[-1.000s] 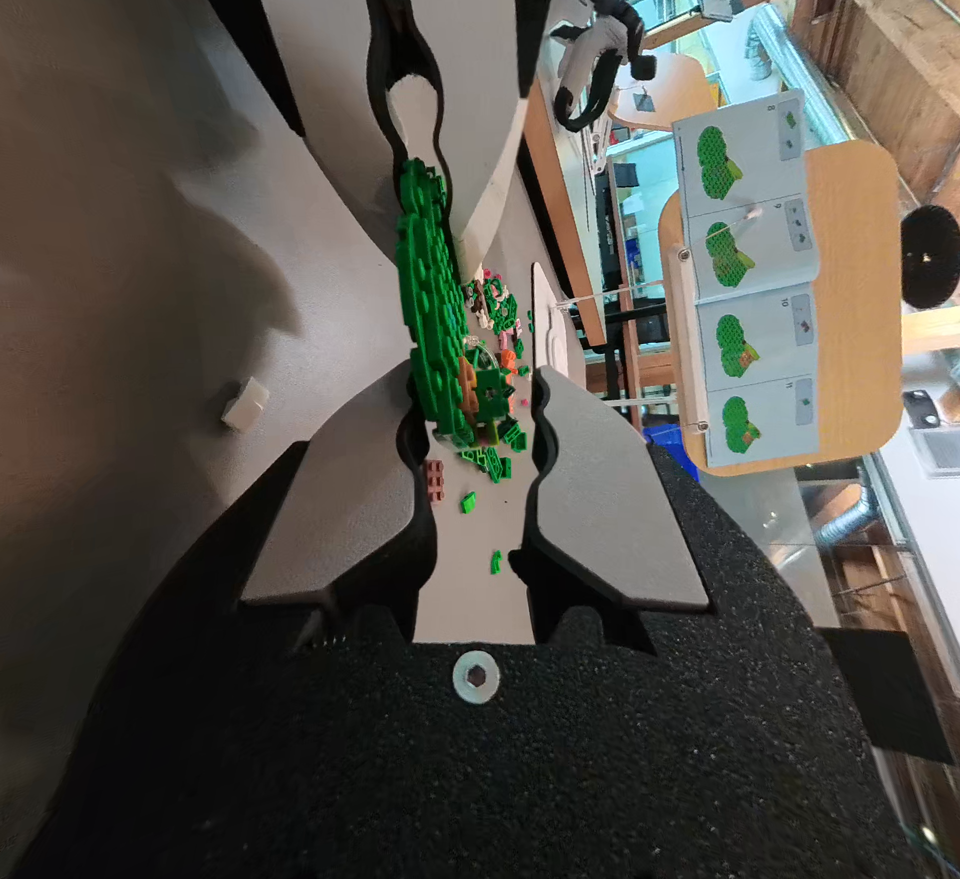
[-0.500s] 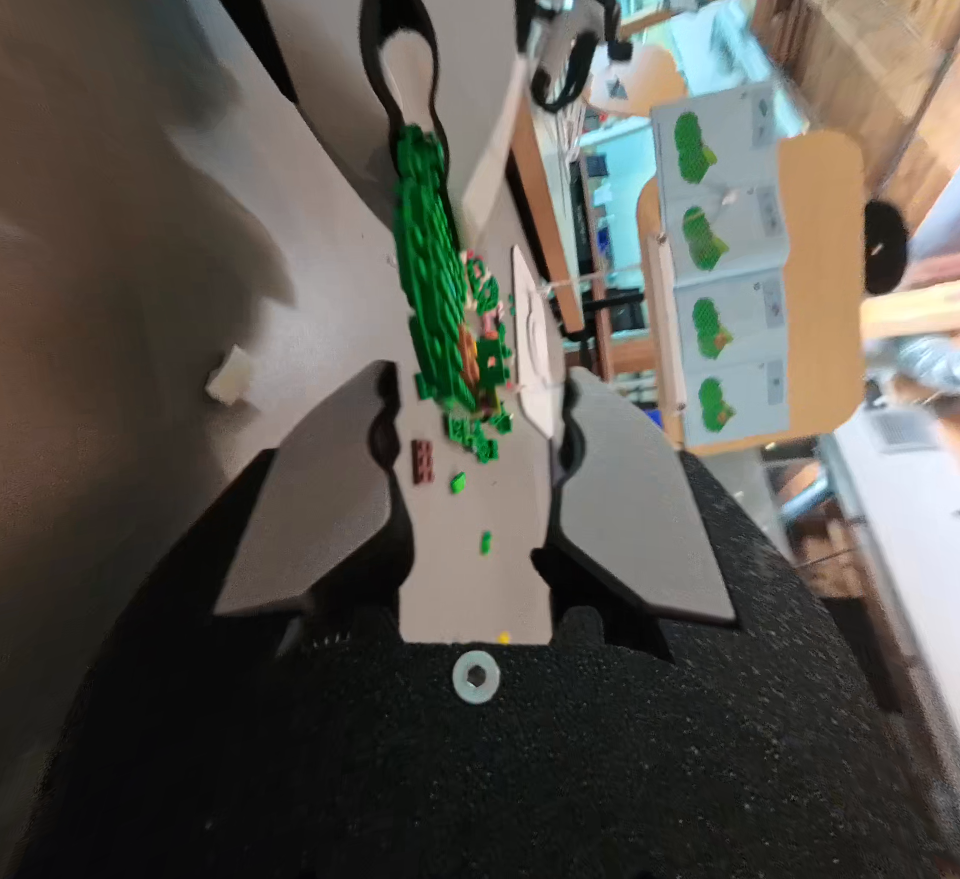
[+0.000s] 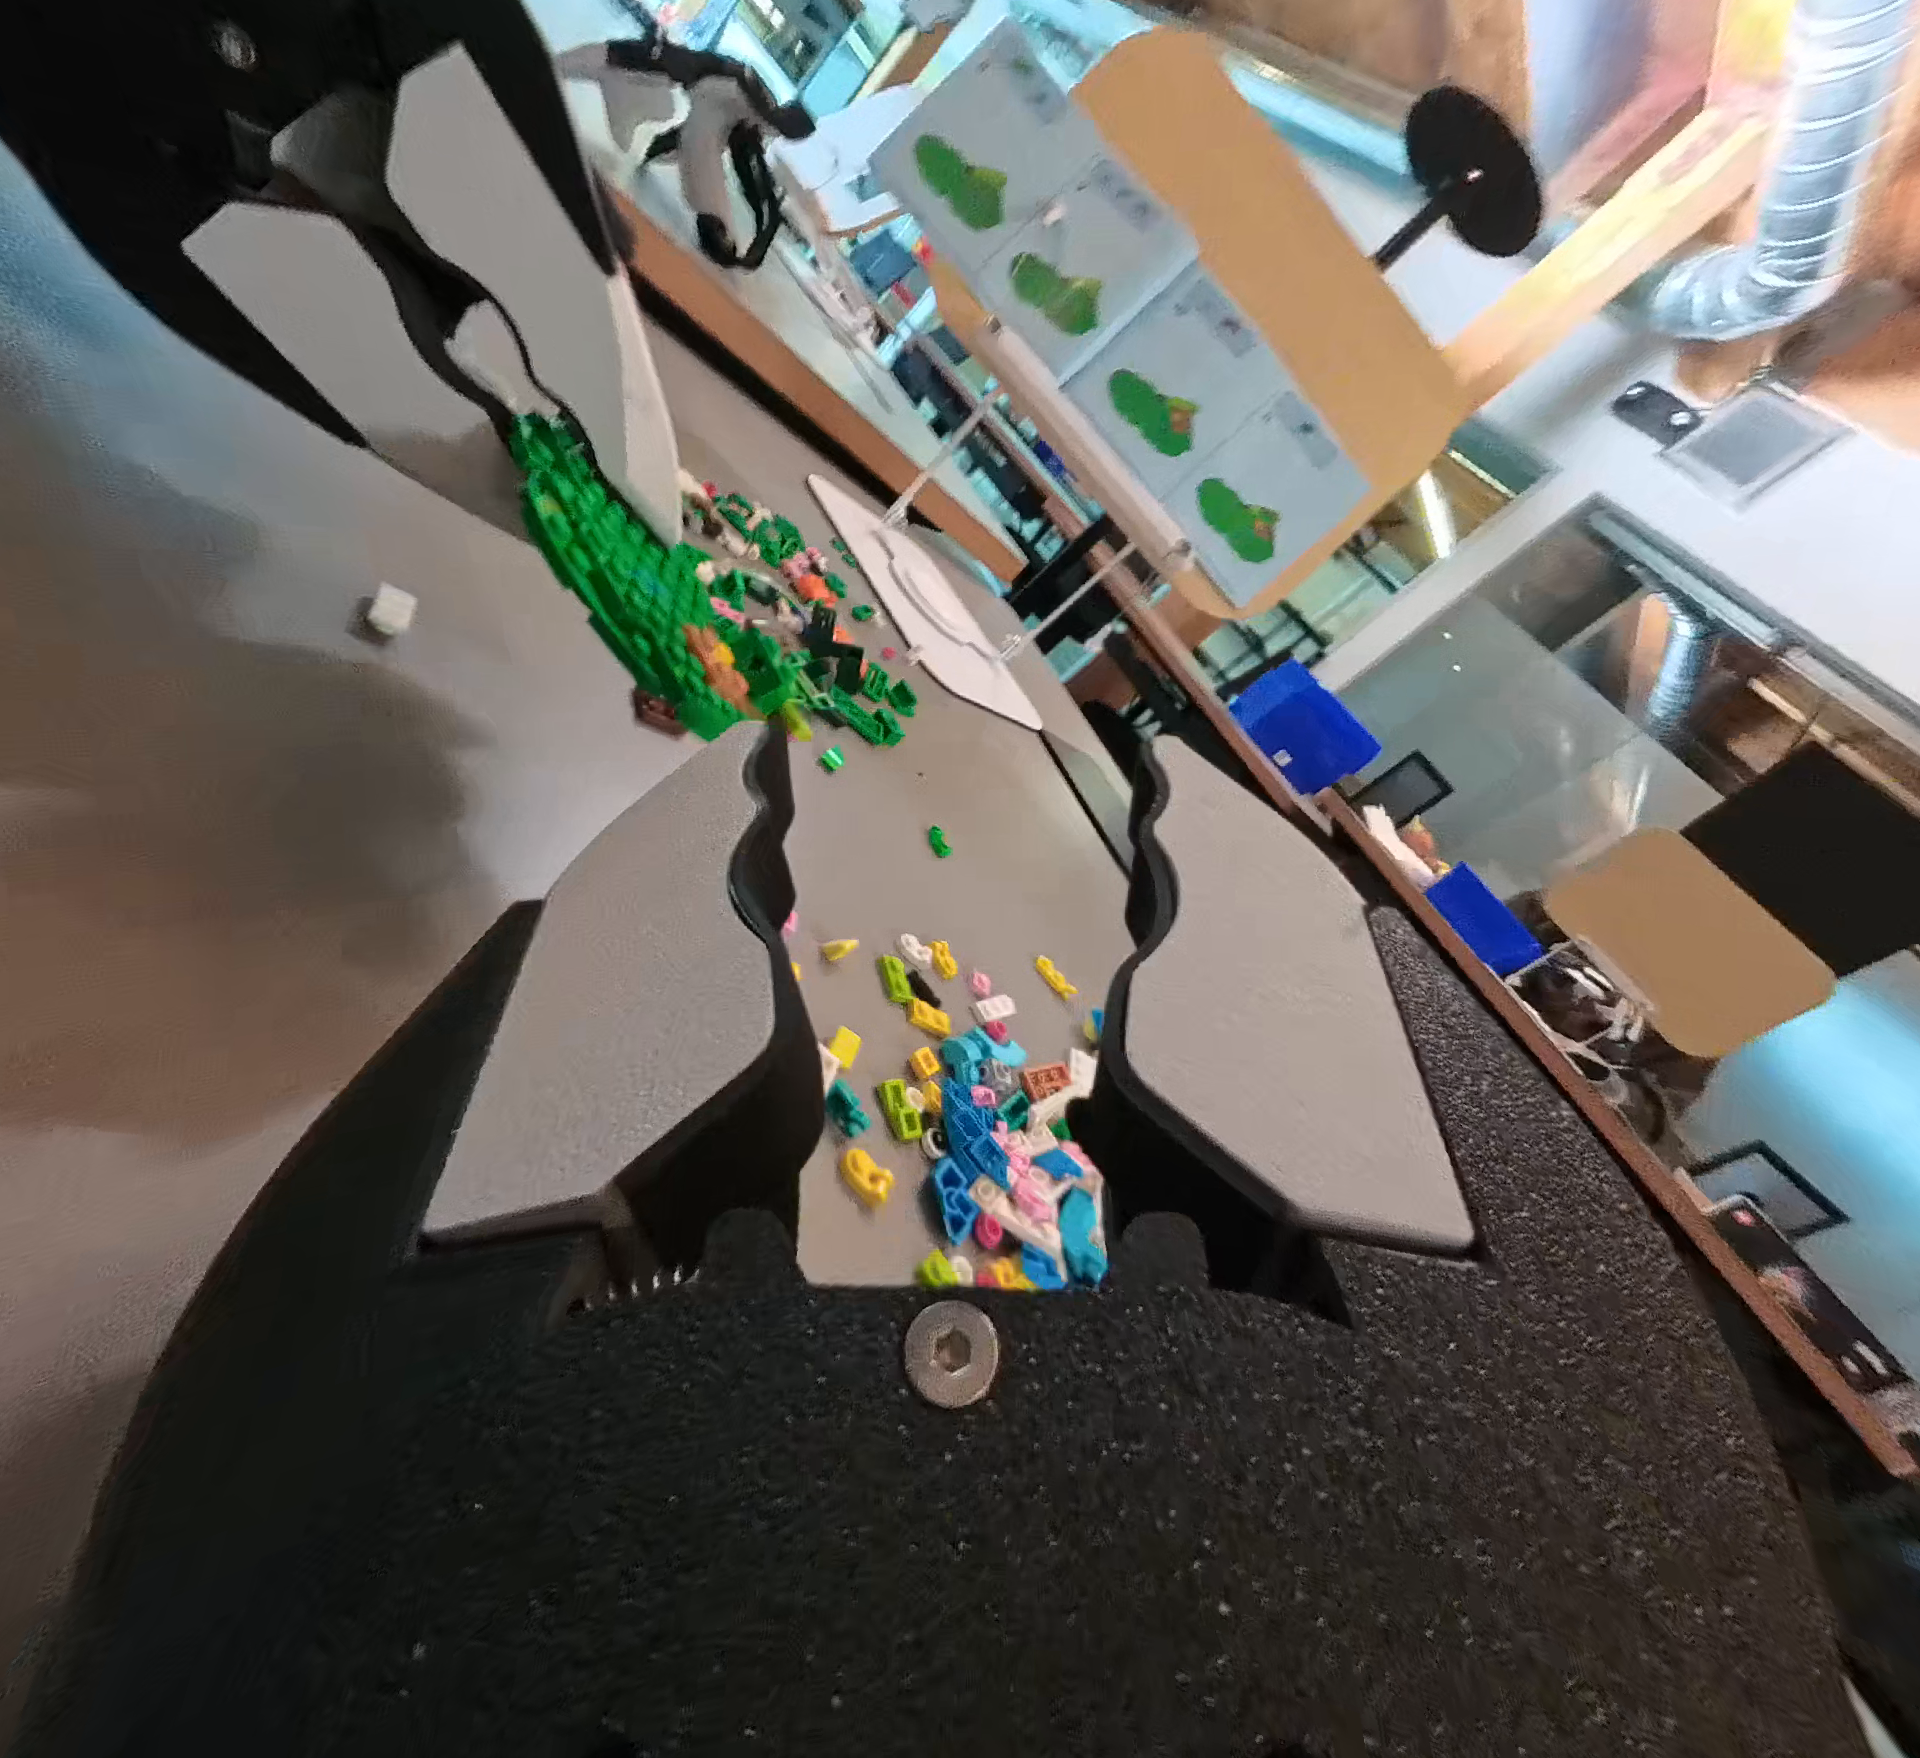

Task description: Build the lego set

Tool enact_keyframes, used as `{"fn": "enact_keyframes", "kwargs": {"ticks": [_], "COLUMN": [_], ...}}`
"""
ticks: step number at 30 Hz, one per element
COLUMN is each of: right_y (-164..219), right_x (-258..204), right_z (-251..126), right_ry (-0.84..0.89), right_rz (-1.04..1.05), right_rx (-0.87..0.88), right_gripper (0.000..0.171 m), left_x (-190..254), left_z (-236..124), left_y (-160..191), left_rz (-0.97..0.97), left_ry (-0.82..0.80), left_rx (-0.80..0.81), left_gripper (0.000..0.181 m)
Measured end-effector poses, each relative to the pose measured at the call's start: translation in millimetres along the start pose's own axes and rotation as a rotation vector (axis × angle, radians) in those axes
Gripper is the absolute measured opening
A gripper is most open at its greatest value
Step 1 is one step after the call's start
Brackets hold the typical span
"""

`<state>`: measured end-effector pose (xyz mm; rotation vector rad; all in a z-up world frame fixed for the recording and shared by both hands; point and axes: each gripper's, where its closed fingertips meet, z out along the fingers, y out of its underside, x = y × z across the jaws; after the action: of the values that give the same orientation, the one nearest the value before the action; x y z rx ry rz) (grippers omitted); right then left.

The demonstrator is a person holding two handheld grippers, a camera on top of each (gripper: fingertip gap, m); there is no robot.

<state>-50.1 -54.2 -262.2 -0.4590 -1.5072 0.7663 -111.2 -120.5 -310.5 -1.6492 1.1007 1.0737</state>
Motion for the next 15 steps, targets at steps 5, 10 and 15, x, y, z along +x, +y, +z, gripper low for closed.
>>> {"fn": "enact_keyframes", "kwargs": {"ticks": [5, 10, 15], "right_y": [-5, -6, -1], "right_x": [11, 18, 30], "right_z": [-12, -16, -22], "right_ry": [0.011, -0.014, 0.032], "right_rz": [0.151, 0.261, 0.312], "right_rx": [0.119, 0.171, 0.164], "right_gripper": [0.061, 0.058, 0.055], "left_x": [18, 31, 42], "left_z": [10, 14, 11], "left_y": [-18, -25, -32], "left_rz": [0.036, 0.115, 0.151], "left_ry": [0.097, 0.144, 0.267], "left_rx": [-0.055, -0.119, -0.134], "left_gripper": [0.008, 0.008, 0.023]}}
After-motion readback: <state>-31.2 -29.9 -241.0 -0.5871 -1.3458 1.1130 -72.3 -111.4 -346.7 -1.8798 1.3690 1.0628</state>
